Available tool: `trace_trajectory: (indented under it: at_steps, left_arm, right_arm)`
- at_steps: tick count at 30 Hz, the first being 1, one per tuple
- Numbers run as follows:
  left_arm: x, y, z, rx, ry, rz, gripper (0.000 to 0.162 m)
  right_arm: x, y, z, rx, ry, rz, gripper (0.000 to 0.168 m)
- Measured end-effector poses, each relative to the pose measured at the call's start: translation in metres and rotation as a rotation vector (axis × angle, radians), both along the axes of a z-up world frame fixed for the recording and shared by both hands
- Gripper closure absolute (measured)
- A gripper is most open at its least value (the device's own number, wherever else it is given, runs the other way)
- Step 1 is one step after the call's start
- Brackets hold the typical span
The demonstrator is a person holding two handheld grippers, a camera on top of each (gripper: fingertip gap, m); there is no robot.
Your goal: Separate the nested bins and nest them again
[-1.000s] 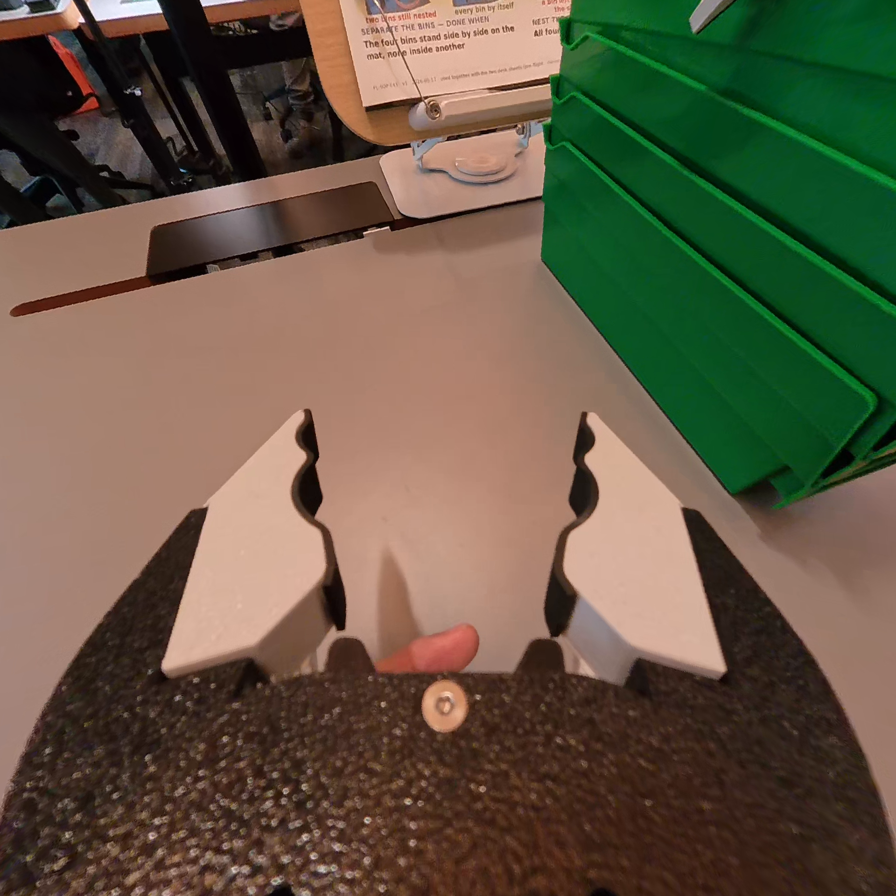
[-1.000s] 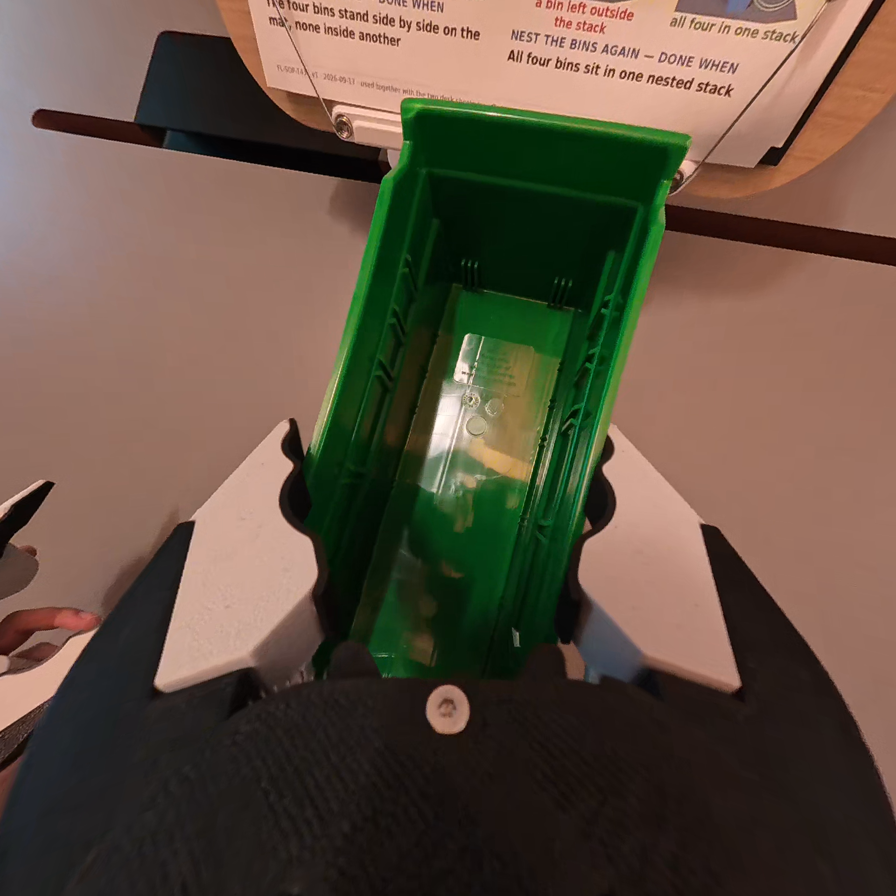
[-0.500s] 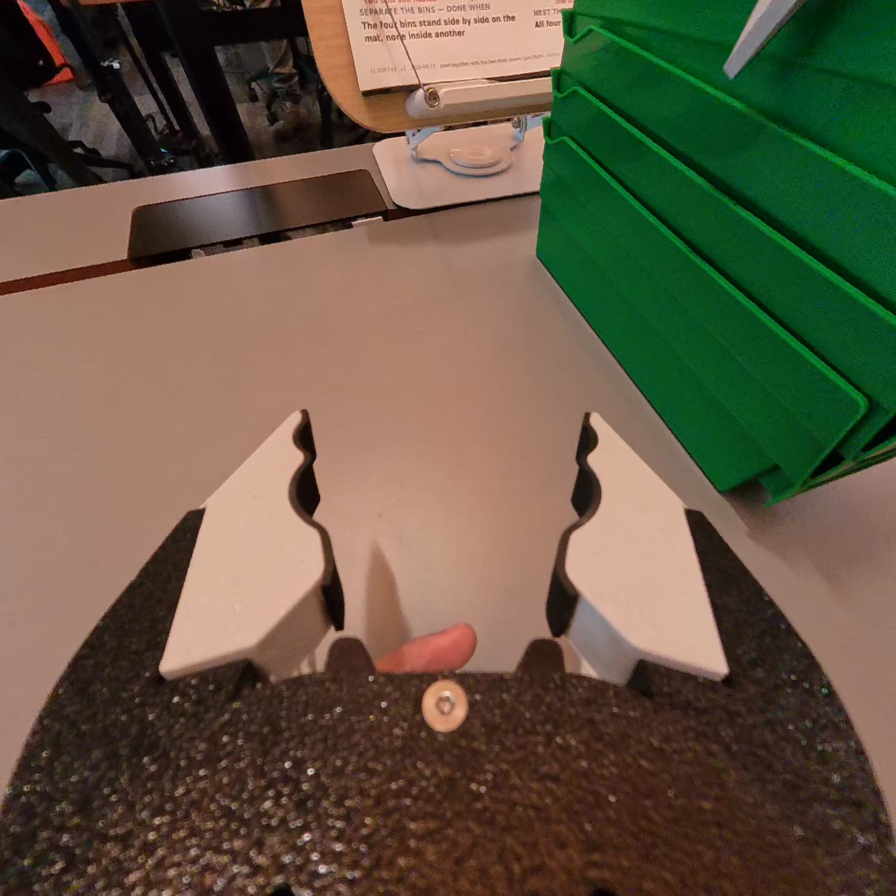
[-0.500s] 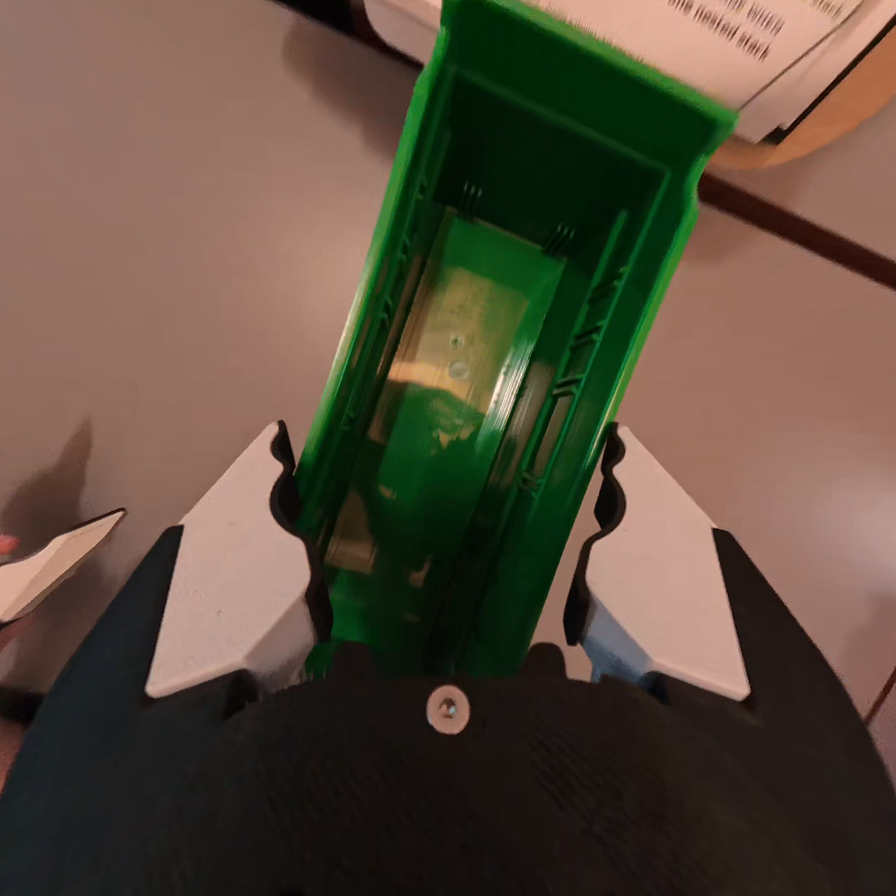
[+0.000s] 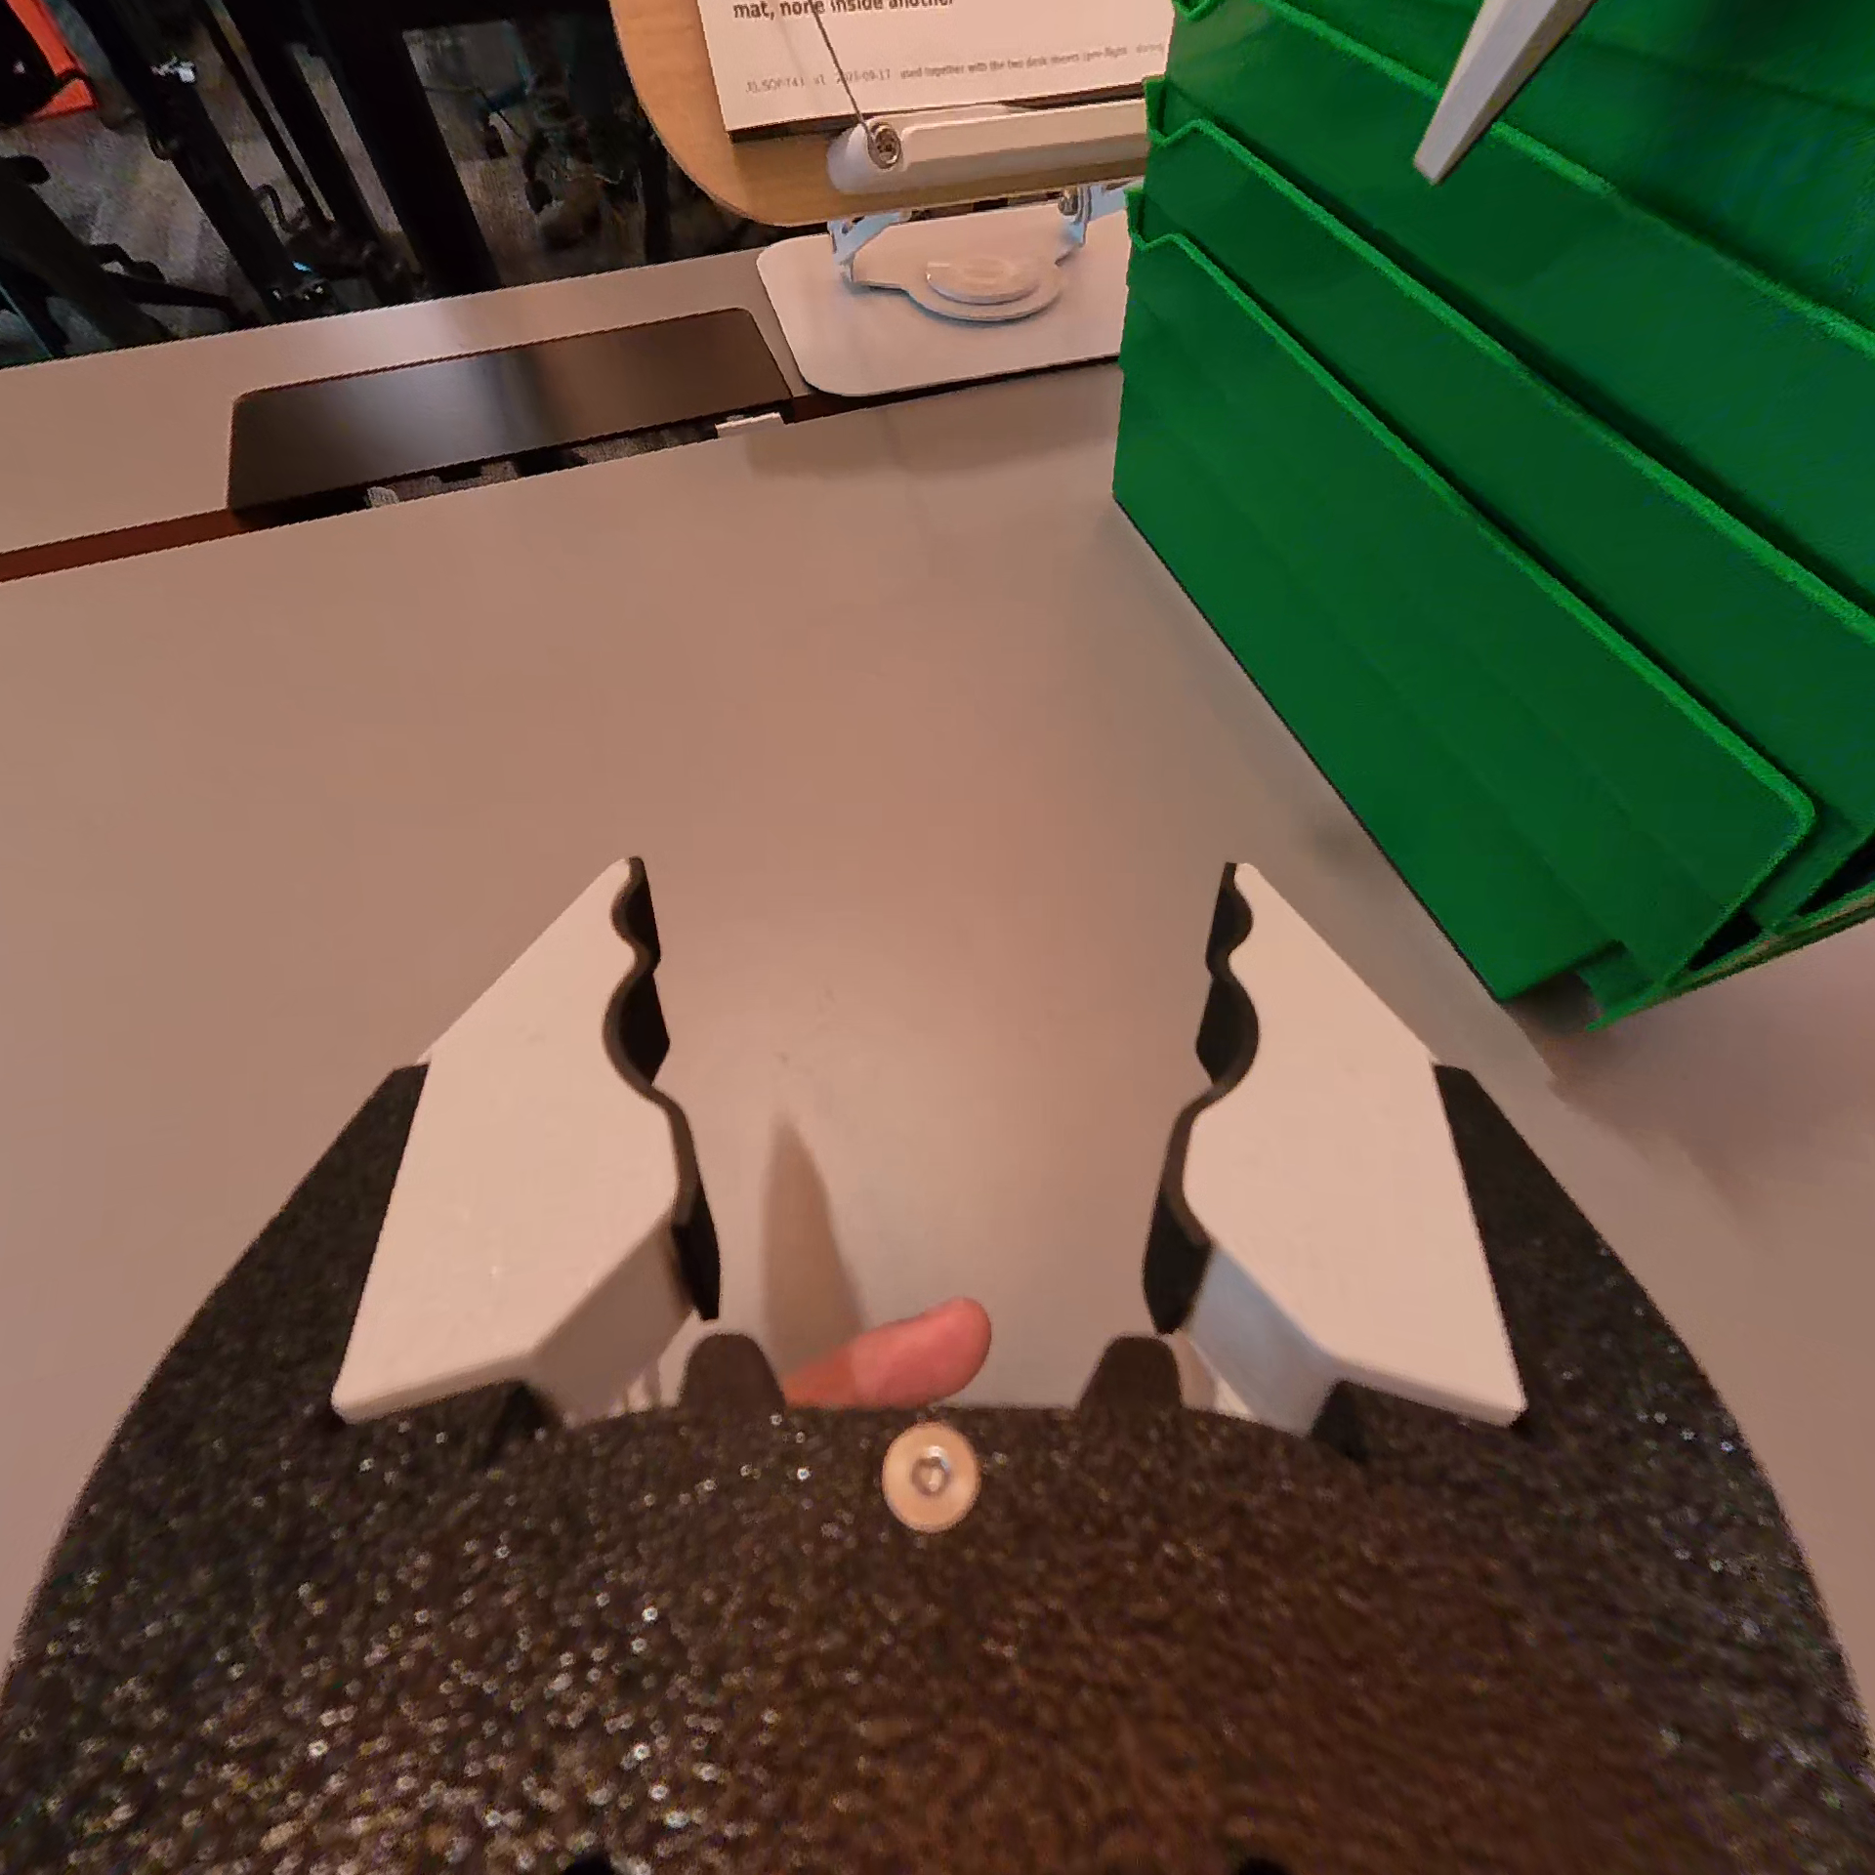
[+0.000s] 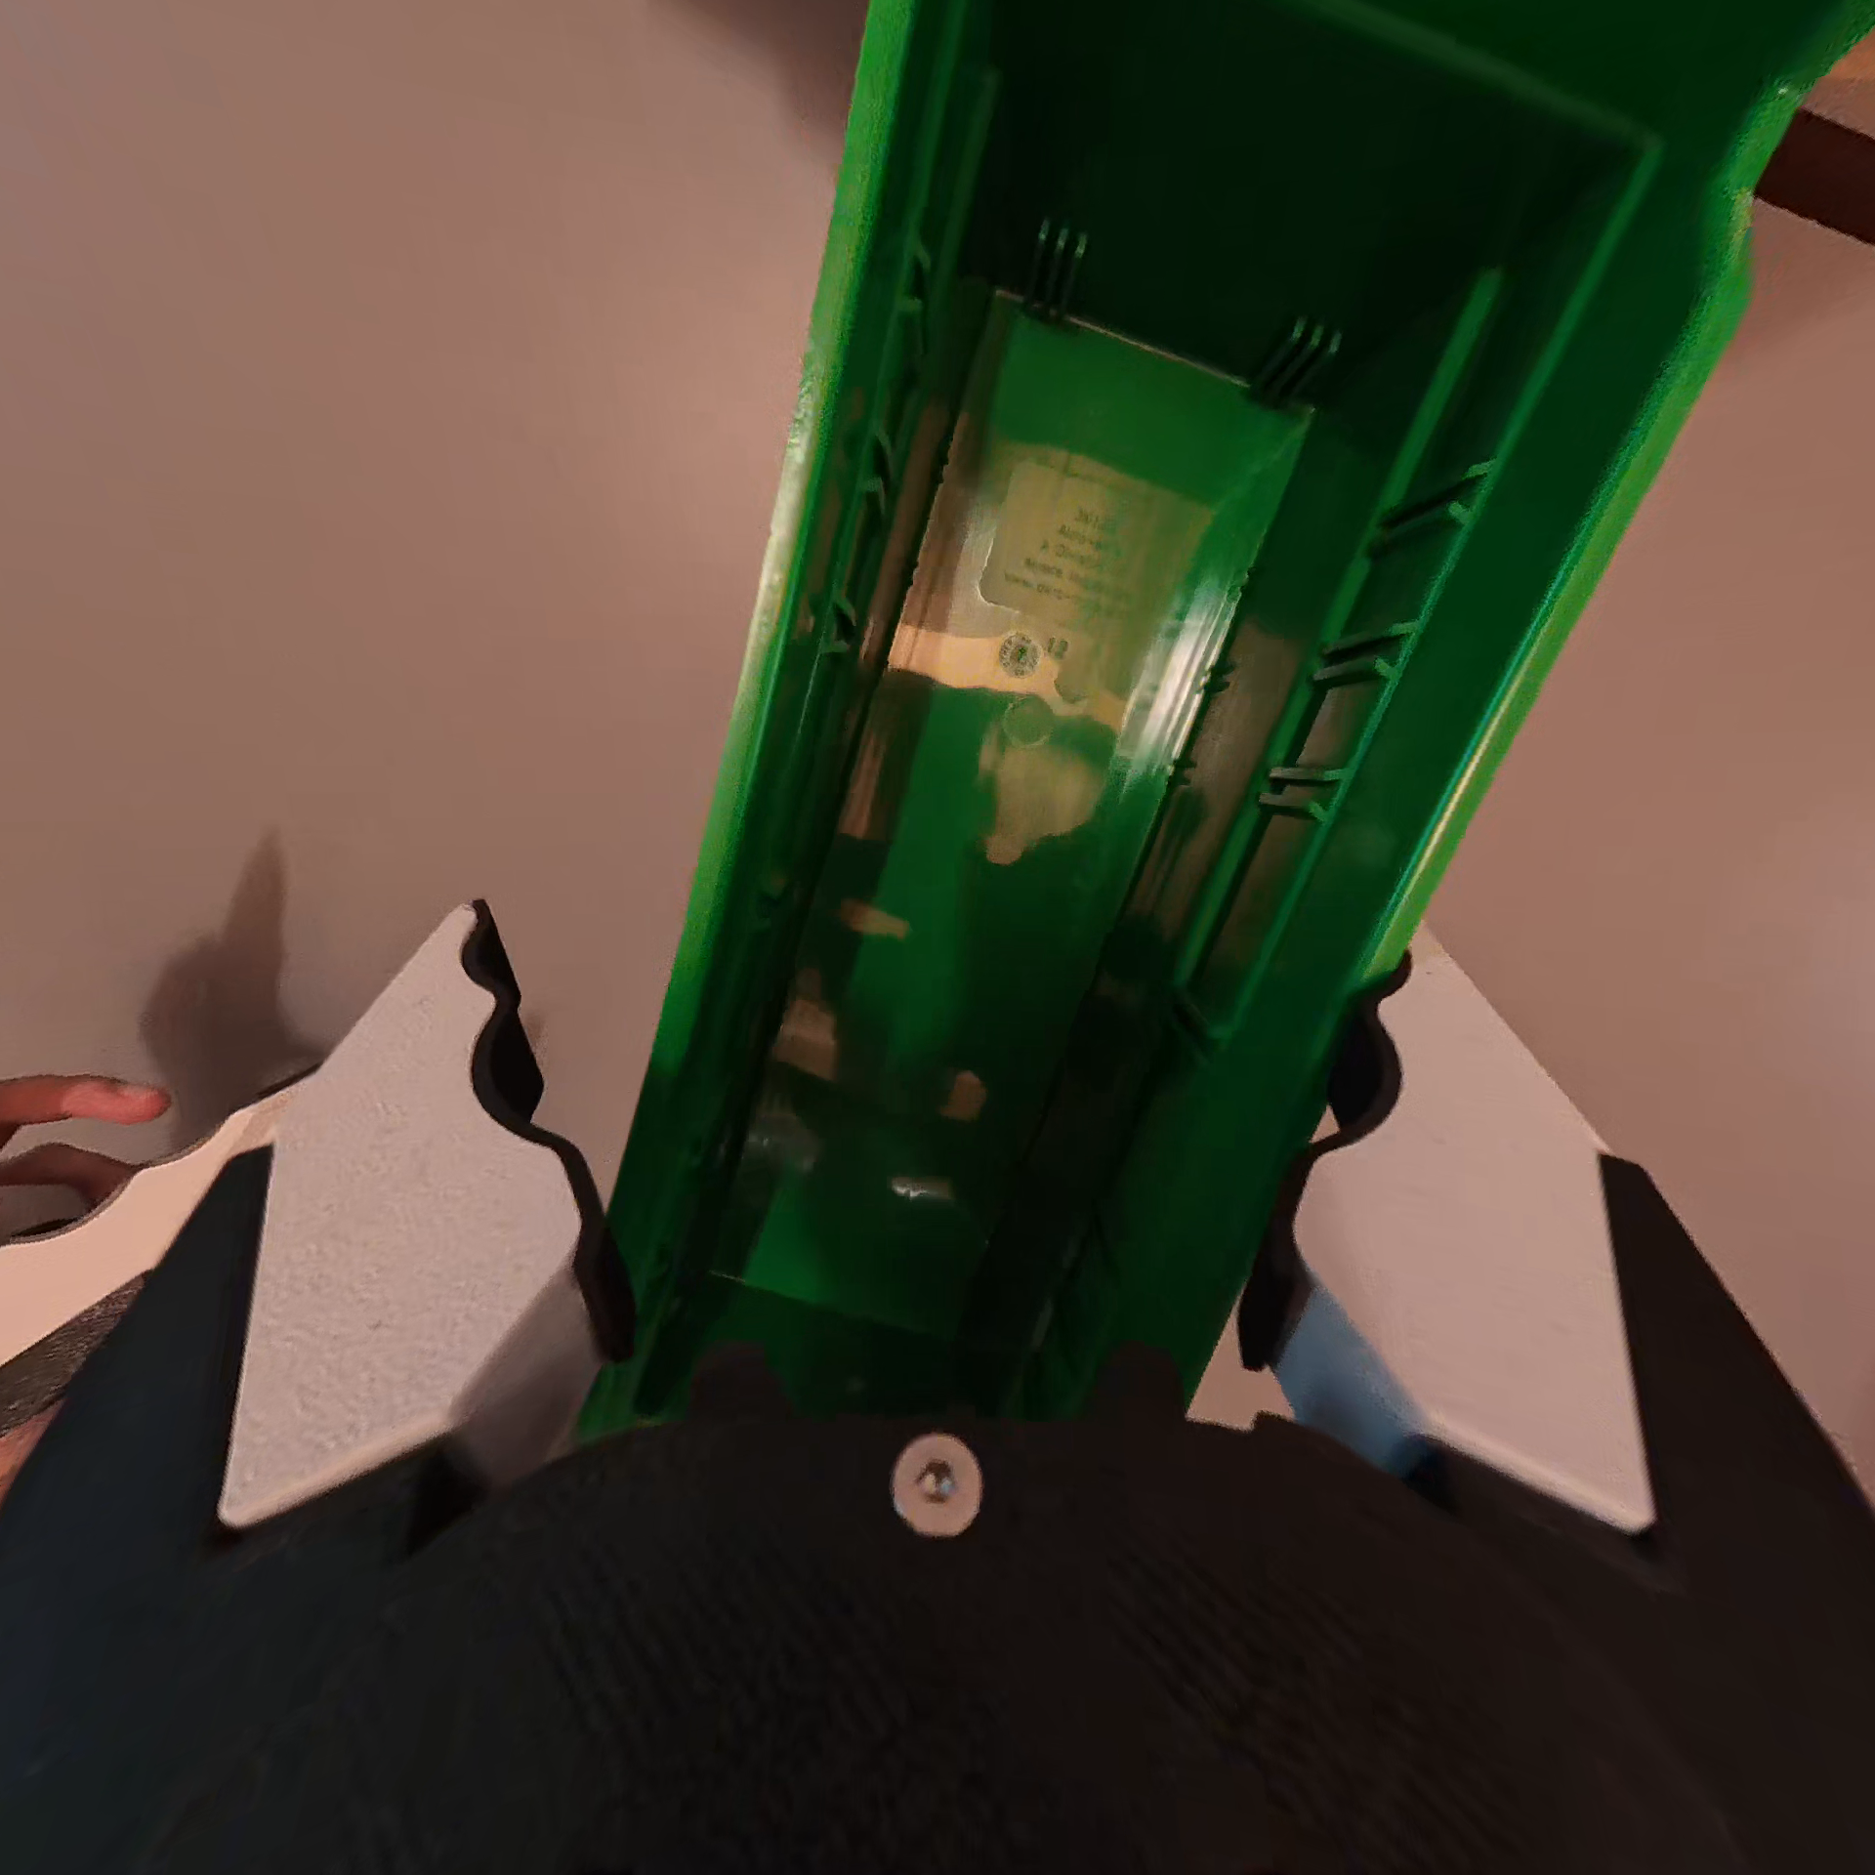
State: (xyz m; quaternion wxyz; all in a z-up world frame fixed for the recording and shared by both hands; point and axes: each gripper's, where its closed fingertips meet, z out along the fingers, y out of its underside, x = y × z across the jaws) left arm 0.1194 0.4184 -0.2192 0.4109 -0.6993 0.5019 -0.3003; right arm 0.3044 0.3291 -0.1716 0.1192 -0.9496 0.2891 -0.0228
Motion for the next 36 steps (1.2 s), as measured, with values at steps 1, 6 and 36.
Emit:
trace_trajectory:
  at_steps: [1,6,36]
  left_arm:
    - [0.000,0.000,-0.001,-0.003,0.002,0.001,0.055]
    - [-0.002,0.001,-0.002,-0.012,0.010,0.002,0.055]
    - [0.001,-0.003,-0.014,-0.038,0.055,-0.014,0.056]
  right_arm:
    - [0.000,-0.001,-0.001,-0.019,0.000,0.000,0.010]
    - [0.008,0.000,0.007,0.007,0.029,-0.065,0.032]
    - [-0.003,-0.009,-0.002,0.010,0.221,-0.071,0.038]
